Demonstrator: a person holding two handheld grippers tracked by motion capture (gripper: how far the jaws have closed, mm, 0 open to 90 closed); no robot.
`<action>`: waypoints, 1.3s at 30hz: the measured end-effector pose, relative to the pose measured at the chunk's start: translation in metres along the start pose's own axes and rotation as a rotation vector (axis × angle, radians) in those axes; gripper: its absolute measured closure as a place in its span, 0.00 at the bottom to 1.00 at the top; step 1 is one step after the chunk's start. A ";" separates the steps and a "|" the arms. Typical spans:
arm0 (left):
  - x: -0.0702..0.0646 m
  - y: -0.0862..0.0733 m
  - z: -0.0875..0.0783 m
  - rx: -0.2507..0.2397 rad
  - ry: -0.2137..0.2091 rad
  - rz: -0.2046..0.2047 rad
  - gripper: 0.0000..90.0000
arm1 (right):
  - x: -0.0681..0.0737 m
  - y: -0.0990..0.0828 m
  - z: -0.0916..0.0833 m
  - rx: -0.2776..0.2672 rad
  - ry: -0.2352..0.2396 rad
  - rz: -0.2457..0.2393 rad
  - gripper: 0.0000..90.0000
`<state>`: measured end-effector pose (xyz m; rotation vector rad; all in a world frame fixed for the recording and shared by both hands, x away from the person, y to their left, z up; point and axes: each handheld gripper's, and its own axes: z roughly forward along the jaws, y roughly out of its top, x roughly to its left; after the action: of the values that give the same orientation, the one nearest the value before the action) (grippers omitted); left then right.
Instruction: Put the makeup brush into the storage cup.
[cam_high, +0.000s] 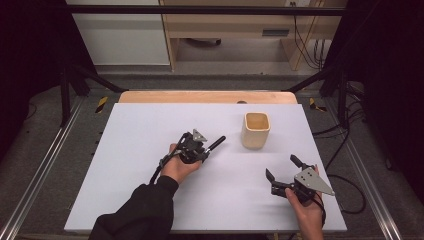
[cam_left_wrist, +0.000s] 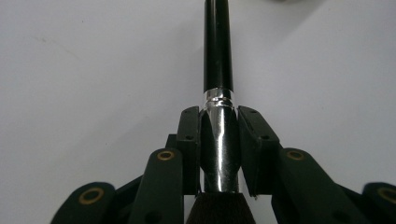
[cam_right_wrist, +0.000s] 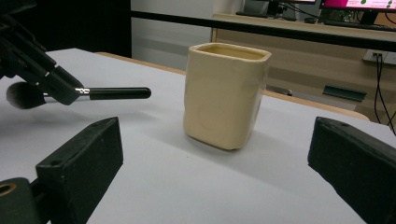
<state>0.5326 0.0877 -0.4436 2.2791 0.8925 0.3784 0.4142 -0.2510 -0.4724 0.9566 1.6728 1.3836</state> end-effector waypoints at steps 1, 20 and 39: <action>-0.001 0.000 -0.002 -0.005 -0.001 0.003 0.79 | 0.001 0.000 0.000 0.000 0.001 -0.004 0.04; -0.010 0.000 -0.026 -0.015 -0.085 0.063 0.79 | 0.022 0.002 0.008 0.040 0.039 -0.100 0.03; -0.016 -0.002 -0.051 -0.019 -0.149 0.101 0.79 | 0.099 0.038 0.043 0.170 0.159 -0.661 0.04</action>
<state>0.4958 0.1017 -0.4072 2.3061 0.6988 0.2562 0.4122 -0.1395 -0.4495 0.3185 2.0049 0.8943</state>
